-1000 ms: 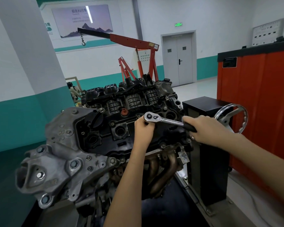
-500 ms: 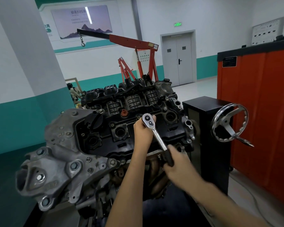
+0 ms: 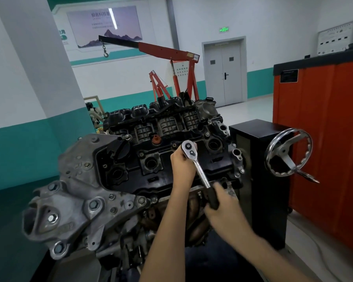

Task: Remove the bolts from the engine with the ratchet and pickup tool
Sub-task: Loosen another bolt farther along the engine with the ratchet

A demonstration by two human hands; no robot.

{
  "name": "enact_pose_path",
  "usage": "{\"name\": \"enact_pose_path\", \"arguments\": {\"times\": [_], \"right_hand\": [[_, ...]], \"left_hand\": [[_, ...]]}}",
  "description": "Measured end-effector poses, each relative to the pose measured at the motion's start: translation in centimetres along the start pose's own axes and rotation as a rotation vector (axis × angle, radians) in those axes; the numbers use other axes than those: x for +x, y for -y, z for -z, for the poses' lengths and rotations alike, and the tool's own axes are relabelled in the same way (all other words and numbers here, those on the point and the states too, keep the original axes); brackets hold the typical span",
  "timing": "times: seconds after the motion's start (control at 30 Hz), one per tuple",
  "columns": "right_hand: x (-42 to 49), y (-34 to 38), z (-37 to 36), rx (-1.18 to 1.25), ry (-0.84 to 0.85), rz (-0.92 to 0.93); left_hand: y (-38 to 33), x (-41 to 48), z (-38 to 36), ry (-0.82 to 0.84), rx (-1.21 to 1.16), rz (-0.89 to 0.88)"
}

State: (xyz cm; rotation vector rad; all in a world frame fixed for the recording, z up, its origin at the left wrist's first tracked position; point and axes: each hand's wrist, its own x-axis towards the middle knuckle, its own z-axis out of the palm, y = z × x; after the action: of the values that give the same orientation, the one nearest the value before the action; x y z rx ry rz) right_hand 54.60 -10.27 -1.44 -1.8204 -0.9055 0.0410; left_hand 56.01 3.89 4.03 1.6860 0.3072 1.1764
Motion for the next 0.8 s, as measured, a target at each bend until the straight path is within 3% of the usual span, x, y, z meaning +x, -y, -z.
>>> {"name": "enact_pose_path", "arguments": {"times": [0.1, 0.17, 0.37, 0.43, 0.5, 0.57, 0.73, 0.8], "right_hand": [[-1.0, 1.5, -3.4, 0.164, -0.028, -0.051], [-0.6, 1.4, -2.6, 0.144, 0.018, -0.06], [5.2, -0.1, 9.1, -0.422, 0.247, 0.178], [7.9, 0.8, 11.4, -0.745, 0.229, 0.287], [8.5, 1.4, 11.2, -0.876, 0.159, 0.344], [6.8, 0.6, 9.3, -0.783, 0.091, 0.294], [0.4, 0.1, 0.3, -0.052, 0.017, 0.009], [-0.5, 1.2, -3.4, 0.122, 0.009, -0.04]], "left_hand": [[-0.1, 0.1, -0.2, -0.033, -0.024, 0.032], [-0.1, 0.2, 0.1, -0.022, -0.014, 0.028], [-0.8, 0.7, 1.0, 0.133, 0.128, -0.006], [-0.7, 0.7, 1.0, 0.118, 0.138, -0.013], [-0.4, 0.5, 1.3, 0.08, 0.091, 0.014], [-0.2, 0.3, 1.3, 0.06, 0.047, 0.031], [-0.5, -0.1, 0.2, -0.009, -0.026, 0.034], [-0.5, 0.2, 0.1, -0.025, -0.034, 0.028]]}}
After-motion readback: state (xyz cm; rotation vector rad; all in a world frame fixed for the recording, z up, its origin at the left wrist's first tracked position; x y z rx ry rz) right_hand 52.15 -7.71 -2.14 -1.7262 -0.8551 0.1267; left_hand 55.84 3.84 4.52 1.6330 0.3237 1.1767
